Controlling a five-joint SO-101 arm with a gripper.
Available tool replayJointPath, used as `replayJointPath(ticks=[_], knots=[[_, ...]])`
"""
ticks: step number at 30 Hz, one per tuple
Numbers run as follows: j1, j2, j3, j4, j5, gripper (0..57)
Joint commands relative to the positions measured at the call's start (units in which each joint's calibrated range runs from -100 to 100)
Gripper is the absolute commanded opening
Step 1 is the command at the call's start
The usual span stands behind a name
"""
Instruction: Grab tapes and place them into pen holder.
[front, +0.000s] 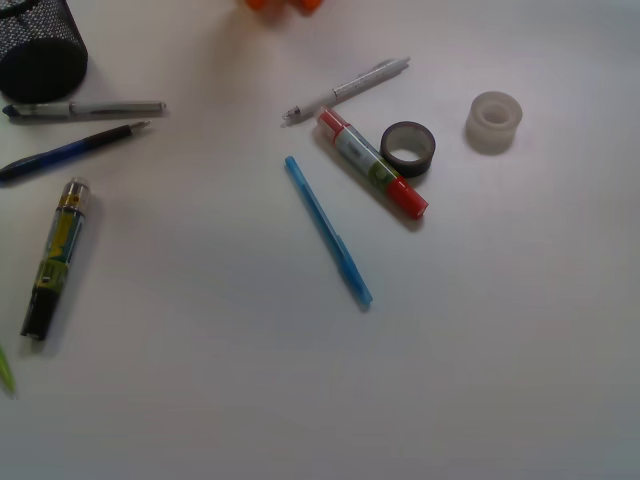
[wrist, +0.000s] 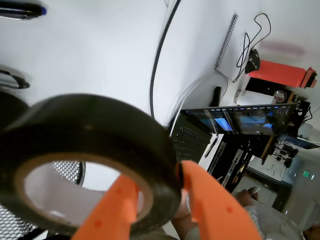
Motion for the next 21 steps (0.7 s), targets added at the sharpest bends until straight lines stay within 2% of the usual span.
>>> replayJointPath(ticks=[1,10,21], knots=[[4.09,6.6,-15.44,7.08,0.34,0.3],[9.55,12.46,-23.77,20.03,-1.17,0.3],[7.9,12.38,-18.97,20.91,-1.66,0.3]])
